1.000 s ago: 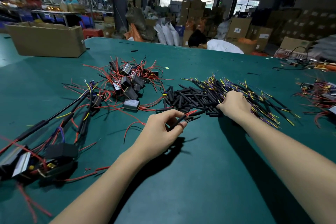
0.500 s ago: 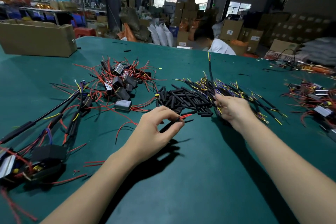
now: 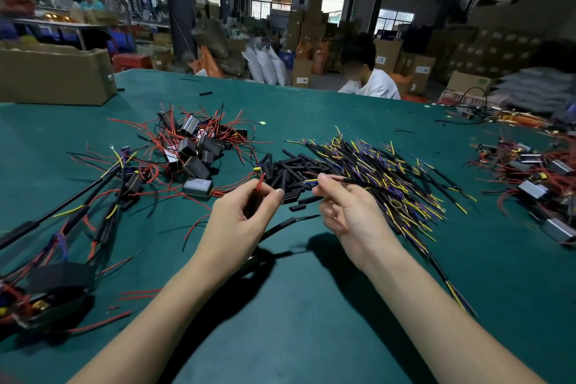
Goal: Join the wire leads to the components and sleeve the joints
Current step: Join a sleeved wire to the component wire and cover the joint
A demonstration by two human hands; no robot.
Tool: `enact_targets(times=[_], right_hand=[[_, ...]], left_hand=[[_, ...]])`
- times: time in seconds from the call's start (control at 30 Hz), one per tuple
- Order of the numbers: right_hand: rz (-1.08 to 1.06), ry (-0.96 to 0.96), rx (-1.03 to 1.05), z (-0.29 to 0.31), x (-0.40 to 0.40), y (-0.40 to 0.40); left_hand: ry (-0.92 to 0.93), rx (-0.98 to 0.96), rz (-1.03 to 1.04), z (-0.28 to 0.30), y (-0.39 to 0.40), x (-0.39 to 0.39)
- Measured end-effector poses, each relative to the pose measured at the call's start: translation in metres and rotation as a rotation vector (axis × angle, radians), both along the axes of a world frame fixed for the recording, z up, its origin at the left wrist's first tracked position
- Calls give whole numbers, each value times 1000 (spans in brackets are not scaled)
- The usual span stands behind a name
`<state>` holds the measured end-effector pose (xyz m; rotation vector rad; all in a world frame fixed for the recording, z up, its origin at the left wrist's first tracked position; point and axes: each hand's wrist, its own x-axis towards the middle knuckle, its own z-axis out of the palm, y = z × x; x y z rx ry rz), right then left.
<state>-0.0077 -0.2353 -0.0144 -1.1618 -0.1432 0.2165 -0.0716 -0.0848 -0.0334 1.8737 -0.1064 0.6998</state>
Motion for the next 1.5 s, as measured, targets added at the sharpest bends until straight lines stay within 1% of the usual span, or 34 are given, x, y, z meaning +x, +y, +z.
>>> enact_targets(times=[0.1, 0.2, 0.27, 0.33, 0.4, 0.47, 0.6, 0.9, 0.97, 1.03, 1.07, 1.1, 1.13, 1.17, 1.2, 1.23, 1.27, 1.3, 1.33, 1.43, 1.5], right_hand=[[-27, -56, 9, 3, -3, -5], [22, -86, 28, 5, -10, -6], [56, -121, -3, 5, -16, -4], [76, -150, -64, 4, -21, -1], [94, -159, -129, 1, -26, 2], [125, -153, -160, -2, -29, 5], [158, -120, -166, -9, -33, 9], [154, -27, -99, -12, -29, 8], [220, -23, -178, -6, -28, 3], [428, -69, -369, 3, -28, -8], [489, -120, -436, 8, -28, -12], [467, -205, -472, 12, -29, -13], [355, -338, -499, 14, -30, -13], [163, -518, -558, 14, -30, -12], [-51, -712, -667, 12, -28, -11], [-197, -869, -800, 10, -28, -8], [-255, -953, -895, 7, -29, -5], [-255, -961, -926, 3, -29, -3], [-226, -918, -882, 0, -30, -2], [-123, -702, -646, 0, -28, -3], [-70, -566, -564, 3, -26, -3]], left_hand=[[0, 47, -33, -2, -1, -1], [-10, -11, -38, 0, -2, -2], [-36, -33, -38, 1, -2, -3], [-60, 13, -27, 1, -2, -3], [-55, 7, -40, 0, -2, -2], [-34, -35, -85, 0, -3, -1], [-7, -47, -155, 4, -5, -3], [66, -107, -104, 3, -1, -2], [74, -132, -97, 4, -1, -1], [76, -159, -72, 3, -1, 0], [78, -170, -66, 3, -1, 0], [79, -181, -67, 3, -1, 1], [78, -185, -73, 3, -1, 1], [76, -186, -78, 3, -1, 2], [75, -185, -83, 2, -1, 2], [76, -186, -87, 2, -1, 2], [76, -187, -97, 2, -1, 2], [77, -188, -109, 2, -1, 2], [79, -188, -123, 2, -1, 2], [88, -194, -156, 2, 0, 1], [103, -212, -167, 2, 1, 1]])
